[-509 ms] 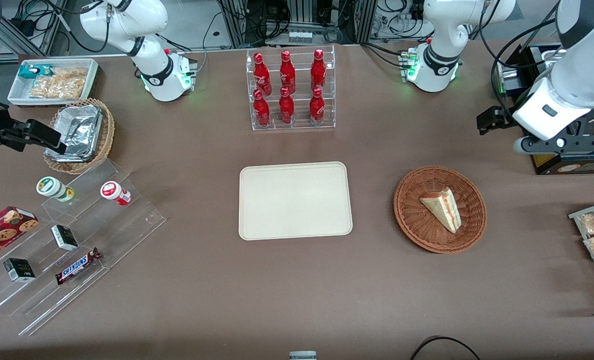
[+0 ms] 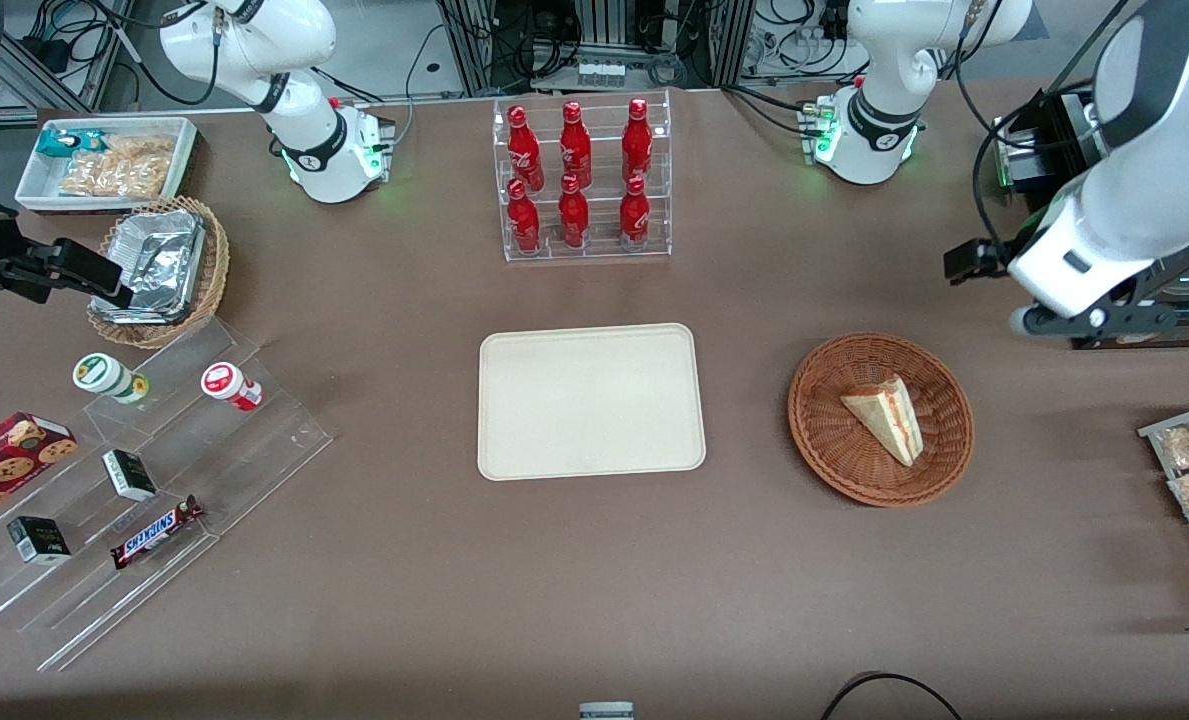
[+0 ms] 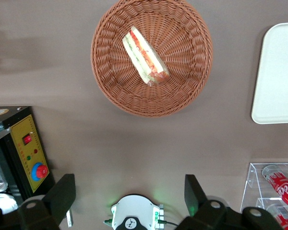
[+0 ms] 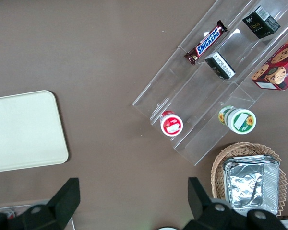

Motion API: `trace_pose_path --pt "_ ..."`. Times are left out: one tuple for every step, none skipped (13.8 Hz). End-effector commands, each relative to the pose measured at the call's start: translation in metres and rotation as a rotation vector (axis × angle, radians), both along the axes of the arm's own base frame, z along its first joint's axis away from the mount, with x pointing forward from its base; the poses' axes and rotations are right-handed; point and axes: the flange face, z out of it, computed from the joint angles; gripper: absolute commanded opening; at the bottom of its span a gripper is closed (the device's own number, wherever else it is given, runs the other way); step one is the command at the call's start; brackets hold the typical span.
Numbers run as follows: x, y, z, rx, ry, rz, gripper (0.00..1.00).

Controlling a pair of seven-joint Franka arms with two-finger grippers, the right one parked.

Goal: Place sandwich from basket to tray
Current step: 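Move the left gripper over the wrapped sandwich in the wicker basket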

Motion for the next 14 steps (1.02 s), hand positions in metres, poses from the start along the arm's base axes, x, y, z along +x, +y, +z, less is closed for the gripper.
trace_pose_path --pt "0.002 0.002 -0.044 0.011 -0.009 0.004 1.0" --pt "0.003 0.002 -0.059 0.008 -0.019 0.001 1.0" --pt "0.002 0.002 -0.076 0.007 -0.029 -0.002 1.0" --pt "0.002 0.001 -0.092 0.004 -0.042 -0.004 1.0" --pt "0.001 0.002 -0.109 0.001 -0.056 -0.004 1.0" --pt "-0.001 0.003 -0.125 -0.002 -0.071 -0.003 1.0" --pt "-0.004 0.002 -0.141 -0.008 -0.09 -0.005 1.0" --pt "-0.007 0.003 -0.155 -0.012 -0.108 -0.004 1.0" --pt "-0.01 0.004 -0.168 -0.013 -0.128 0.008 1.0" --pt "-0.014 0.004 -0.178 -0.009 -0.147 0.048 1.0" --pt "-0.018 0.004 -0.189 -0.005 -0.171 0.101 1.0" --pt "-0.022 0.005 -0.199 -0.003 -0.198 0.15 1.0" --pt "-0.024 0.005 -0.206 -0.002 -0.23 0.21 1.0" --pt "-0.024 0.004 -0.21 0.002 -0.254 0.288 1.0"
